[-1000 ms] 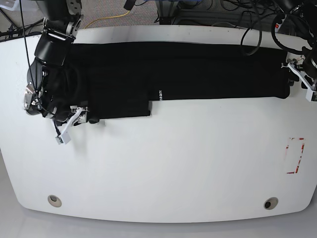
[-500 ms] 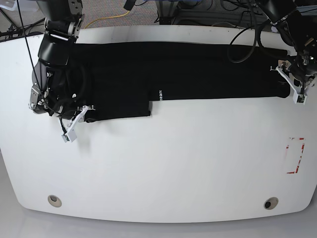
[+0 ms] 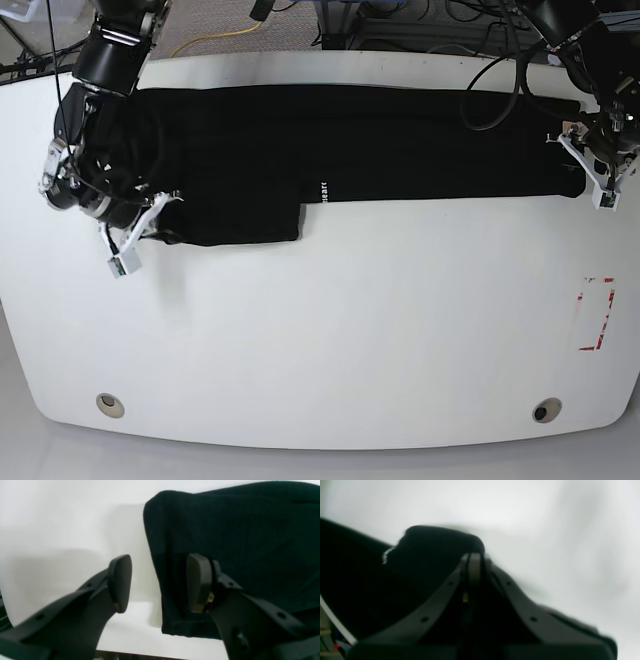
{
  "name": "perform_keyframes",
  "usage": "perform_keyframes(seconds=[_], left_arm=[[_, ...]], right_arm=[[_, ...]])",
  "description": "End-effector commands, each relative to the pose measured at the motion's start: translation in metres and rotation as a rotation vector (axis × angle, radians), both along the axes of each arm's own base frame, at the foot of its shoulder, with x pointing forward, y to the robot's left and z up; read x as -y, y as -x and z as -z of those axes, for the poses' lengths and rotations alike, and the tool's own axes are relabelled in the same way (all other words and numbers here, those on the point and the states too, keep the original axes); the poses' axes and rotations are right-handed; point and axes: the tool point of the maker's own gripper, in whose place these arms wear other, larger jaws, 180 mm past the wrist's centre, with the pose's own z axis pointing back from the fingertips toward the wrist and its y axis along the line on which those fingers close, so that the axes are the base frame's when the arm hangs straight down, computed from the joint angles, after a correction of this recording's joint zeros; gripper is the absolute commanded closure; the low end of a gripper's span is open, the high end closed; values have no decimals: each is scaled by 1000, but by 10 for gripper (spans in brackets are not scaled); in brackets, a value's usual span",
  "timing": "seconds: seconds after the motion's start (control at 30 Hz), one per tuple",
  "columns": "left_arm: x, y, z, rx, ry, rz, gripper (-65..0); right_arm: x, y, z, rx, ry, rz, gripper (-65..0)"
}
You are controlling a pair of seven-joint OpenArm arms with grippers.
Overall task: Fold the T-shirt properly
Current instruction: 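Release the right gripper and regrasp the folded shirt's side, then lift and flip the folded shirt with both grippers, laying it down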
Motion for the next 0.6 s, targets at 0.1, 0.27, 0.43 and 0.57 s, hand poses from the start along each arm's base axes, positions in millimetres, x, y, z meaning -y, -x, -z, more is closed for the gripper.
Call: perform_keyframes(seconds=[0.1, 0.27, 0.43, 0.57], left_arm=[[-5, -6, -5, 19, -11, 7, -325], [1, -7, 4, 8, 8, 28, -325], [-2, -6, 5, 2, -7, 25, -325], [-6, -5, 5, -15, -32, 19, -325]], right_arm=[[11, 31, -12, 28, 0, 2, 0], [20, 64, -13, 19, 13, 20, 0], [24, 84, -16, 16, 50, 19, 0], [21, 99, -12, -9, 64, 7, 0]])
